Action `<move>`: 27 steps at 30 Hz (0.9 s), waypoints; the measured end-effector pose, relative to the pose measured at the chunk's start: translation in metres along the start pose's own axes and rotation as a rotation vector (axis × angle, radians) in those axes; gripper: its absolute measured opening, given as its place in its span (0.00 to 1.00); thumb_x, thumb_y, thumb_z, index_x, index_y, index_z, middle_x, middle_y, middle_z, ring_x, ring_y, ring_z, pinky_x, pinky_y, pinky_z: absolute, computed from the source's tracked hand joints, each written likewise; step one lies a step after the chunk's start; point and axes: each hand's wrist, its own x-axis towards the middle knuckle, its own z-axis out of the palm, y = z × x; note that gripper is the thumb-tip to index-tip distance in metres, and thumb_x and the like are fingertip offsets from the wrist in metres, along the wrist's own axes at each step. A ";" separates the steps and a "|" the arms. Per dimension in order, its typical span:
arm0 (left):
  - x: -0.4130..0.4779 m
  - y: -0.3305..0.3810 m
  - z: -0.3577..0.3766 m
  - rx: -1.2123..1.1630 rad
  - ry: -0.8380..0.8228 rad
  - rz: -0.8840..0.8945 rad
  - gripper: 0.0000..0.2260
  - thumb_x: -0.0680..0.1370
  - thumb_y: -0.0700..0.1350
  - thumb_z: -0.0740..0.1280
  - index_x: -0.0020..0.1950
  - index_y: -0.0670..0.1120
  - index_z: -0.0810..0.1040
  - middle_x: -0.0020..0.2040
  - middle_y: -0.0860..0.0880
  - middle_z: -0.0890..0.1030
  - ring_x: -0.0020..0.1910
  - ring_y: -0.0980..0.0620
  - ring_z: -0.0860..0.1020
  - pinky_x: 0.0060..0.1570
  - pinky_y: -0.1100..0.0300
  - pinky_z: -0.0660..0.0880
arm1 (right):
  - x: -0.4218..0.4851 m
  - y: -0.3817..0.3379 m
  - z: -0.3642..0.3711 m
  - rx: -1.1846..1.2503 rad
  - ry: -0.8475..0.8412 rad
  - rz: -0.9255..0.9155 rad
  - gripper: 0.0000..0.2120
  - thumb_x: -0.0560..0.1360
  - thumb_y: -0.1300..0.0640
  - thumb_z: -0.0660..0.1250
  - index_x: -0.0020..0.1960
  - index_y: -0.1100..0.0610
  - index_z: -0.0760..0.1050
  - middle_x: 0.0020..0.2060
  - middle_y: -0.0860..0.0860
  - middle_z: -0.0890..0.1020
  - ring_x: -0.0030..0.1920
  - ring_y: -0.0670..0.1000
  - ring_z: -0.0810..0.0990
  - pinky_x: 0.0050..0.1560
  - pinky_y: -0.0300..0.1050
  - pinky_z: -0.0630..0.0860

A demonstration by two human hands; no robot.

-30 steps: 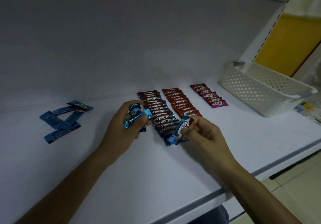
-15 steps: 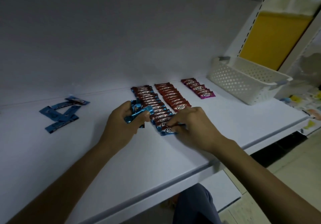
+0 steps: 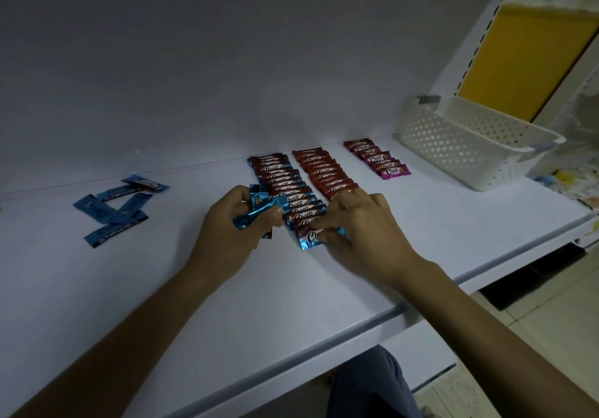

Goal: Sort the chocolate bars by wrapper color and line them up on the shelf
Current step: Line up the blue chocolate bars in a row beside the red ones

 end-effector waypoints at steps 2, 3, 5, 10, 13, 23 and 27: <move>0.001 0.000 0.000 -0.005 0.002 -0.004 0.14 0.67 0.54 0.68 0.49 0.49 0.75 0.44 0.50 0.83 0.34 0.61 0.79 0.28 0.69 0.73 | -0.005 0.002 0.002 0.007 0.043 0.008 0.14 0.70 0.54 0.74 0.55 0.49 0.82 0.48 0.49 0.81 0.52 0.53 0.77 0.47 0.45 0.61; 0.001 0.000 0.000 -0.006 0.002 -0.004 0.14 0.67 0.54 0.68 0.49 0.49 0.75 0.43 0.51 0.83 0.34 0.61 0.79 0.29 0.69 0.73 | -0.008 0.002 0.004 0.027 0.066 0.024 0.16 0.69 0.54 0.74 0.57 0.49 0.81 0.49 0.49 0.80 0.52 0.53 0.76 0.47 0.45 0.62; 0.001 0.000 0.000 -0.005 0.011 -0.007 0.15 0.68 0.54 0.68 0.50 0.49 0.74 0.43 0.51 0.83 0.35 0.61 0.79 0.29 0.68 0.73 | -0.014 0.000 0.007 0.104 0.107 0.097 0.19 0.69 0.49 0.71 0.60 0.50 0.78 0.53 0.49 0.79 0.55 0.52 0.74 0.50 0.46 0.65; -0.002 0.003 0.000 0.034 -0.002 0.024 0.15 0.66 0.55 0.68 0.49 0.49 0.75 0.45 0.49 0.83 0.35 0.61 0.79 0.29 0.70 0.73 | -0.022 -0.005 0.008 0.221 0.142 0.262 0.23 0.70 0.42 0.64 0.62 0.49 0.76 0.62 0.50 0.75 0.64 0.51 0.68 0.56 0.45 0.62; -0.004 0.009 0.001 0.029 -0.004 0.033 0.13 0.67 0.54 0.67 0.47 0.49 0.75 0.43 0.51 0.83 0.33 0.62 0.79 0.27 0.71 0.72 | -0.023 -0.005 0.008 0.194 0.104 0.278 0.22 0.70 0.41 0.65 0.61 0.49 0.78 0.63 0.51 0.74 0.66 0.52 0.67 0.57 0.45 0.61; -0.008 0.015 0.007 -0.051 -0.093 -0.004 0.11 0.71 0.53 0.63 0.48 0.48 0.74 0.36 0.55 0.83 0.31 0.60 0.78 0.26 0.70 0.70 | -0.021 -0.009 0.004 0.252 0.146 0.300 0.19 0.72 0.42 0.68 0.60 0.48 0.77 0.59 0.47 0.75 0.62 0.46 0.67 0.56 0.42 0.61; -0.010 0.019 0.008 -0.097 -0.123 -0.034 0.12 0.72 0.55 0.60 0.46 0.48 0.74 0.34 0.54 0.80 0.29 0.61 0.76 0.25 0.70 0.70 | -0.012 -0.033 -0.007 0.697 0.170 0.283 0.11 0.77 0.46 0.65 0.54 0.49 0.79 0.50 0.43 0.81 0.49 0.41 0.77 0.48 0.37 0.75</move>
